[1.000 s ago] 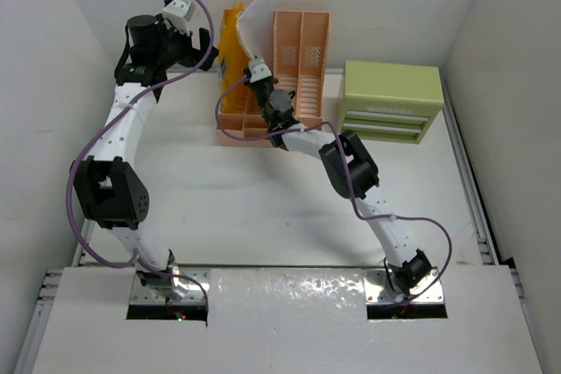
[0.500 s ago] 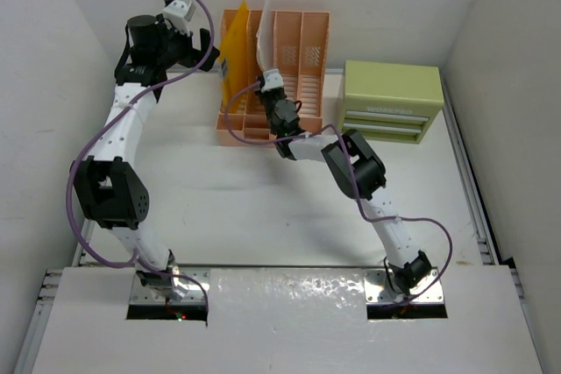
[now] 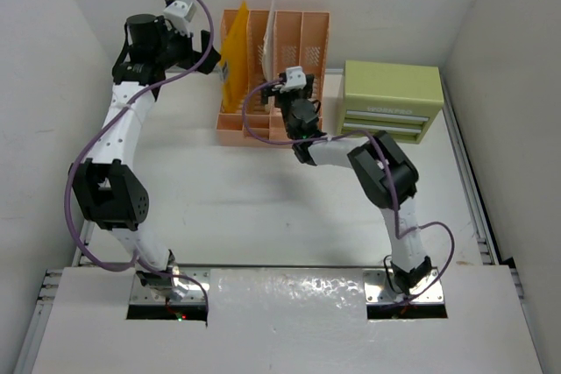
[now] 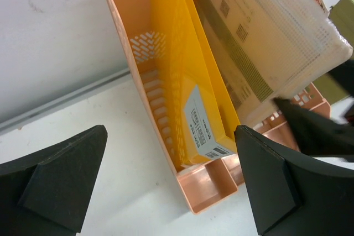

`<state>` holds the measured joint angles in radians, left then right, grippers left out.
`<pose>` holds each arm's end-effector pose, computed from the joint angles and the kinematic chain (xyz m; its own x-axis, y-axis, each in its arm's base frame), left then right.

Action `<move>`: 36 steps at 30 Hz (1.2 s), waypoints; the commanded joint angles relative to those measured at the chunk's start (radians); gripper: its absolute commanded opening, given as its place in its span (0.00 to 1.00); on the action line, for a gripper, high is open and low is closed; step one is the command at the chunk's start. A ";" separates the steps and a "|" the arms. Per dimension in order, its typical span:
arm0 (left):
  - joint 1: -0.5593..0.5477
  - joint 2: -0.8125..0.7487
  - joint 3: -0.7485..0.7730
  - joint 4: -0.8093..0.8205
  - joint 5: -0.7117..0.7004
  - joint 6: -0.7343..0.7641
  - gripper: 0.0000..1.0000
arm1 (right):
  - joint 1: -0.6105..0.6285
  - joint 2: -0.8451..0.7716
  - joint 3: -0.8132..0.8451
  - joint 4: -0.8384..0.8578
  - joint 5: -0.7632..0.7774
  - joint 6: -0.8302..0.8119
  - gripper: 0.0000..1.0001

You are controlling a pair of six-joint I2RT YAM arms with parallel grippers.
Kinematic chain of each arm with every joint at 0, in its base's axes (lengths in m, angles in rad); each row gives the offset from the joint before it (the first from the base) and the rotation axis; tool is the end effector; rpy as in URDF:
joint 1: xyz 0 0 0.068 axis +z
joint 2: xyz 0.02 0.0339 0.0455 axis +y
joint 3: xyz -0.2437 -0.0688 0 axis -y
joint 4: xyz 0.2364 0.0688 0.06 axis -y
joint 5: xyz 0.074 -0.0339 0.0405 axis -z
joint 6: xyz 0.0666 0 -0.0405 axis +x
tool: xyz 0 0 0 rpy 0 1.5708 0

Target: Organize the desk

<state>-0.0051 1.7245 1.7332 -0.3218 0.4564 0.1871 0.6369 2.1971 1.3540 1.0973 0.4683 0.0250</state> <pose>0.4203 -0.0315 0.3752 -0.2238 0.1681 -0.9600 0.4738 0.8796 0.0436 0.4151 0.2696 0.2079 0.1976 0.1739 -0.9647 -0.1845 0.9732 0.1377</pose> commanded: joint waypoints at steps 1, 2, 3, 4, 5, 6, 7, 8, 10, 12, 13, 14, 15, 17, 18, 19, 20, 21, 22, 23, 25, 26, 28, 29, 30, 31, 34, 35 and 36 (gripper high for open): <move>0.004 -0.022 0.061 -0.123 0.001 0.025 1.00 | -0.003 -0.186 -0.105 0.095 -0.051 0.044 0.99; 0.004 -0.025 0.074 -0.132 0.002 0.028 1.00 | -0.003 -0.221 -0.136 0.082 -0.057 0.056 0.99; 0.004 -0.028 0.092 -0.143 -0.001 0.028 1.00 | -0.003 -0.299 -0.206 0.057 -0.074 0.076 0.99; 0.004 -0.042 0.100 -0.163 -0.002 0.031 1.00 | -0.003 -0.342 -0.246 0.041 -0.086 0.088 0.99; 0.004 -0.051 0.101 -0.168 -0.008 0.040 1.00 | -0.002 -0.385 -0.286 0.027 -0.092 0.099 0.99; 0.004 -0.063 0.103 -0.172 -0.015 0.043 1.00 | -0.003 -0.474 -0.327 -0.012 -0.097 0.110 0.99; 0.004 -0.089 0.100 -0.180 -0.025 0.048 0.99 | -0.005 -0.517 -0.404 -0.040 -0.097 0.131 0.99; 0.004 -0.103 0.098 -0.184 -0.028 0.061 1.00 | -0.014 -0.558 -0.432 -0.080 -0.100 0.144 0.99; 0.004 -0.143 0.094 -0.212 -0.028 0.077 1.00 | -0.034 -0.670 -0.483 -0.262 -0.102 0.193 0.99; 0.028 -0.170 0.074 -0.232 -0.030 0.101 0.99 | -0.087 -0.727 -0.498 -0.469 -0.123 0.257 0.99; 0.036 -0.199 0.059 -0.246 -0.036 0.106 1.00 | -0.107 -0.775 -0.506 -0.522 -0.137 0.277 0.99; 0.040 -0.213 0.025 -0.247 -0.044 0.110 1.00 | -0.150 -0.799 -0.516 -0.565 -0.167 0.294 0.99; 0.053 -0.239 0.006 -0.241 -0.050 0.109 1.00 | -0.173 -0.824 -0.553 -0.612 -0.184 0.318 0.99; 0.074 -0.259 -0.032 -0.234 -0.058 0.092 1.00 | -0.232 -0.905 -0.598 -0.642 -0.207 0.346 0.99; 0.105 -0.270 -0.038 -0.235 -0.053 0.081 1.00 | -0.250 -0.934 -0.642 -0.649 -0.206 0.349 0.99; 0.122 -0.273 -0.041 -0.238 -0.030 0.071 1.00 | -0.262 -0.997 -0.660 -0.657 -0.201 0.351 0.99; 0.143 -0.276 -0.050 -0.241 -0.015 0.045 1.00 | -0.291 -1.028 -0.677 -0.683 -0.183 0.349 0.99; 0.184 -0.281 -0.058 -0.241 -0.001 0.031 1.00 | -0.302 -1.057 -0.702 -0.700 -0.172 0.345 0.99; 0.201 -0.286 -0.067 -0.240 0.019 0.017 1.00 | -0.321 -1.086 -0.711 -0.715 -0.159 0.339 0.99; 0.229 -0.296 -0.095 -0.229 0.015 0.015 1.00 | -0.332 -1.140 -0.722 -0.750 -0.128 0.322 0.99; 0.243 -0.310 -0.132 -0.211 -0.017 0.017 1.00 | -0.341 -1.183 -0.724 -0.790 -0.090 0.305 0.99; 0.251 -0.316 -0.176 -0.201 -0.033 0.018 1.00 | -0.344 -1.218 -0.724 -0.833 -0.065 0.288 0.99; 0.274 -0.336 -0.225 -0.177 -0.068 0.026 1.00 | -0.353 -1.244 -0.725 -0.866 0.024 0.271 0.99; 0.280 -0.342 -0.277 -0.171 -0.084 0.029 1.00 | -0.358 -1.264 -0.733 -0.891 0.058 0.257 0.99; 0.295 -0.354 -0.302 -0.157 -0.096 0.032 1.00 | -0.364 -1.275 -0.737 -0.904 0.119 0.253 0.99; 0.307 -0.362 -0.331 -0.148 -0.117 0.038 1.00 | -0.371 -1.281 -0.743 -0.912 0.150 0.245 0.99; 0.356 -0.399 -0.457 -0.097 -0.148 0.041 1.00 | -0.375 -1.317 -0.783 -0.904 0.281 0.221 0.99; 0.369 -0.408 -0.512 -0.089 -0.157 0.046 1.00 | -0.375 -1.326 -0.809 -0.875 0.306 0.205 0.99; 0.385 -0.430 -0.535 -0.079 -0.168 0.058 1.00 | -0.375 -1.338 -0.819 -0.860 0.332 0.198 0.99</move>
<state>0.3321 1.3777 1.2495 -0.4870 0.3397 0.2310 0.2661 0.8852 0.5705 0.2264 0.6388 0.2676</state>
